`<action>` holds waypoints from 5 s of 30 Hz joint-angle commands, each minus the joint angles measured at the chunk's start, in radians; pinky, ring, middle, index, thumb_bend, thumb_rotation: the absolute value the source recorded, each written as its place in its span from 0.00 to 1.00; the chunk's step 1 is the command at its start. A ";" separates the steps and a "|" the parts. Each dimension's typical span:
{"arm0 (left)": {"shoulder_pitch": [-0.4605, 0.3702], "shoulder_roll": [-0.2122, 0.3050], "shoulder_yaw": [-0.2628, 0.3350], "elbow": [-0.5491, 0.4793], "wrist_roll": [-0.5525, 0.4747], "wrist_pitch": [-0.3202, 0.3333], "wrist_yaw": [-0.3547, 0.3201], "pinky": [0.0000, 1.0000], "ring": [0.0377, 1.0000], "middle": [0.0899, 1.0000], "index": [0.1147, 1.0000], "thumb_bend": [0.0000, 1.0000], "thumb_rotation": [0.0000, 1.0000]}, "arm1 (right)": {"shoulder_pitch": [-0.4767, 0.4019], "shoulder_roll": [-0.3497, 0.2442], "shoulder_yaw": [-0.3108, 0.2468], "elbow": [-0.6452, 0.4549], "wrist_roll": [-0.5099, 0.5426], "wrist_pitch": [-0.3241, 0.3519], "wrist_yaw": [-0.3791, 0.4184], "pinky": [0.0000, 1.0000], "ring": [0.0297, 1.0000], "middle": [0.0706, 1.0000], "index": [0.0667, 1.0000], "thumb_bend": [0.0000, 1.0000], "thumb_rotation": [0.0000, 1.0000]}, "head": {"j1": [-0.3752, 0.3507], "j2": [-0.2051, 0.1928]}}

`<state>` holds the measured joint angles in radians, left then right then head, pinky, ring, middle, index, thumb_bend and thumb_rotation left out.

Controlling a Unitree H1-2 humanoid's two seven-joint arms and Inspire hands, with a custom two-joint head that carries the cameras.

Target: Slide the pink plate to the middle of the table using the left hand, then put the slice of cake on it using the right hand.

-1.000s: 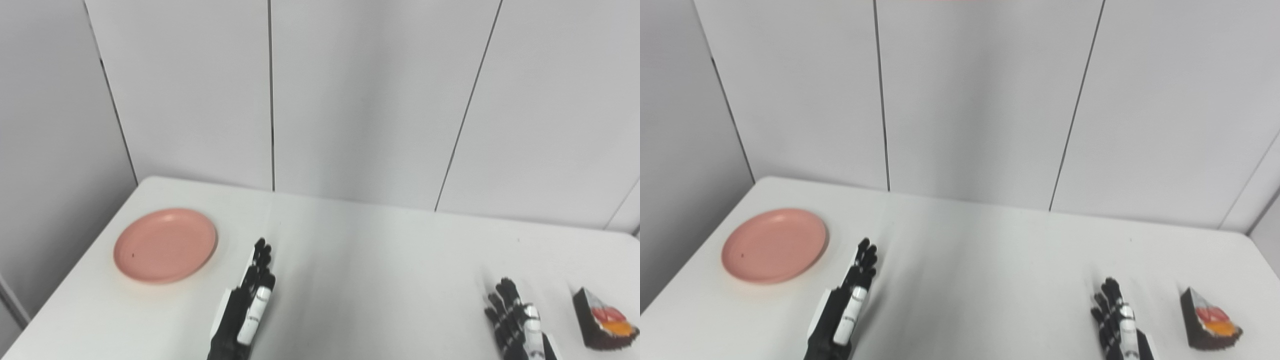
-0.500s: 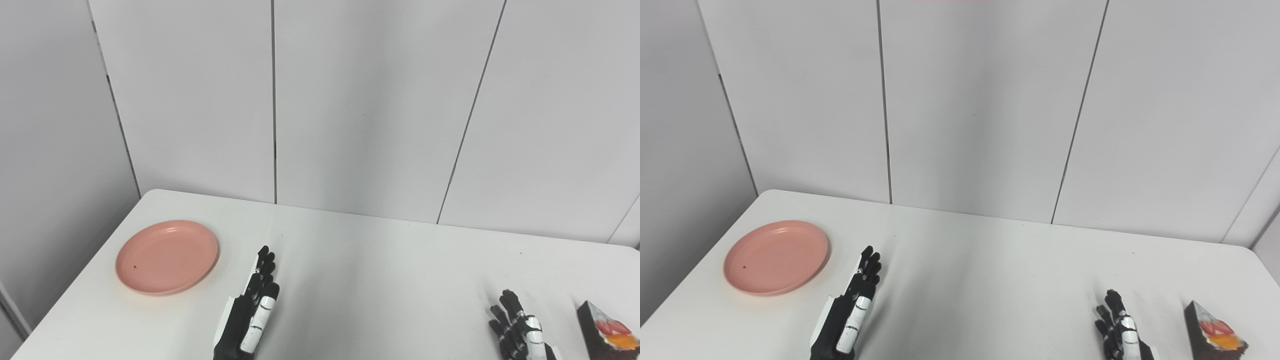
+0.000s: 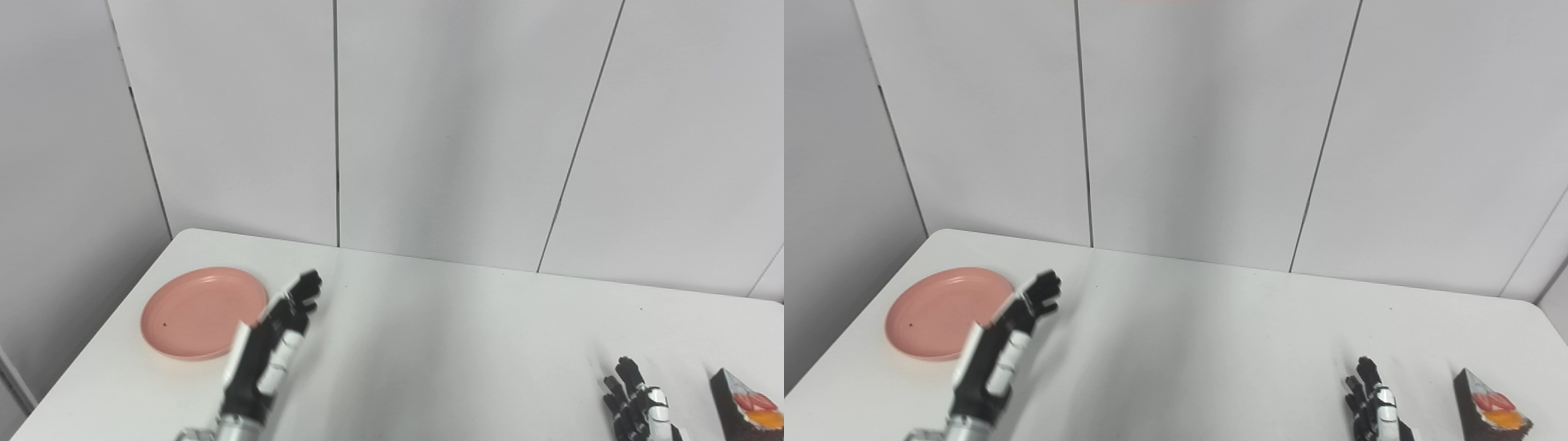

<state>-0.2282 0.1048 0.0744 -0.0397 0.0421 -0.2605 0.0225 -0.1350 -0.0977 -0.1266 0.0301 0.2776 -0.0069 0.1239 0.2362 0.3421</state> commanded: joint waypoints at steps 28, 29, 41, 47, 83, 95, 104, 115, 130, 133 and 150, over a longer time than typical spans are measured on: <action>-0.336 0.368 0.245 0.415 -0.117 -0.022 -0.010 0.80 0.89 0.87 0.83 0.92 0.90 | 0.013 0.005 0.012 -0.038 0.002 0.055 -0.018 1.00 0.96 0.98 0.95 0.71 0.95 | 0.011 0.022; -0.342 0.378 0.246 0.444 -0.123 -0.035 -0.013 0.78 0.88 0.87 0.82 0.92 0.90 | 0.013 0.005 0.013 -0.040 0.001 0.058 -0.019 1.00 0.96 0.98 0.95 0.71 0.95 | 0.011 0.022; -0.400 0.408 0.318 0.780 -0.289 -0.059 -0.048 0.70 0.86 0.87 0.84 0.91 0.87 | 0.021 0.001 0.010 -0.059 0.004 0.074 -0.022 1.00 0.95 0.97 0.94 0.68 0.95 | 0.015 0.033; -0.414 0.420 0.325 0.908 -0.312 -0.115 -0.068 0.70 0.84 0.85 0.84 0.89 0.85 | 0.022 -0.001 0.011 -0.069 -0.004 0.085 -0.030 1.00 0.94 0.97 0.94 0.68 0.96 | 0.016 0.035; -0.304 0.263 0.290 0.610 -0.450 0.185 -0.131 0.75 0.87 0.86 0.82 0.88 0.86 | 0.028 -0.002 0.017 -0.096 -0.009 0.113 -0.039 1.00 0.92 0.96 0.94 0.68 0.95 | -0.014 0.075; -0.312 0.208 0.220 0.584 -0.390 0.194 -0.121 0.69 0.84 0.80 0.79 0.86 0.90 | 0.030 0.001 0.022 -0.095 -0.015 0.108 -0.035 1.00 0.92 0.96 0.94 0.66 0.95 | -0.034 0.083; -0.309 0.153 0.185 0.539 -0.355 0.236 -0.093 0.70 0.85 0.81 0.79 0.82 0.95 | 0.024 0.003 0.024 -0.075 -0.018 0.095 -0.033 0.99 0.91 0.96 0.94 0.69 0.92 | -0.047 0.087; -0.298 0.070 0.151 0.489 -0.322 0.275 -0.038 0.72 0.84 0.81 0.81 0.81 0.99 | 0.020 0.004 0.025 -0.059 -0.028 0.078 -0.029 1.00 0.91 0.96 0.94 0.74 0.89 | -0.081 0.093; -0.284 -0.051 0.144 0.406 -0.345 0.361 -0.010 0.79 0.89 0.87 0.82 0.79 0.99 | 0.021 0.037 0.047 -0.086 -0.065 0.102 -0.067 0.96 0.86 0.93 0.91 0.79 0.84 | -0.196 0.122; -0.283 -0.067 0.134 0.397 -0.336 0.368 -0.012 0.81 0.89 0.86 0.82 0.79 0.99 | 0.023 0.048 0.055 -0.098 -0.078 0.112 -0.081 0.95 0.86 0.92 0.90 0.80 0.83 | -0.218 0.125; -0.245 -0.147 0.044 0.283 -0.292 0.475 0.004 0.85 0.90 0.86 0.77 0.76 0.97 | 0.030 0.089 0.112 -0.162 -0.179 0.161 -0.140 0.93 0.85 0.92 0.91 0.77 0.85 | -0.365 0.161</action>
<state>-0.4741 -0.0240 0.1266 0.2555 -0.2639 0.2063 0.0105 -0.1067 -0.0186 -0.0271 -0.1126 0.0984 0.1363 -0.0267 -0.1258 0.5016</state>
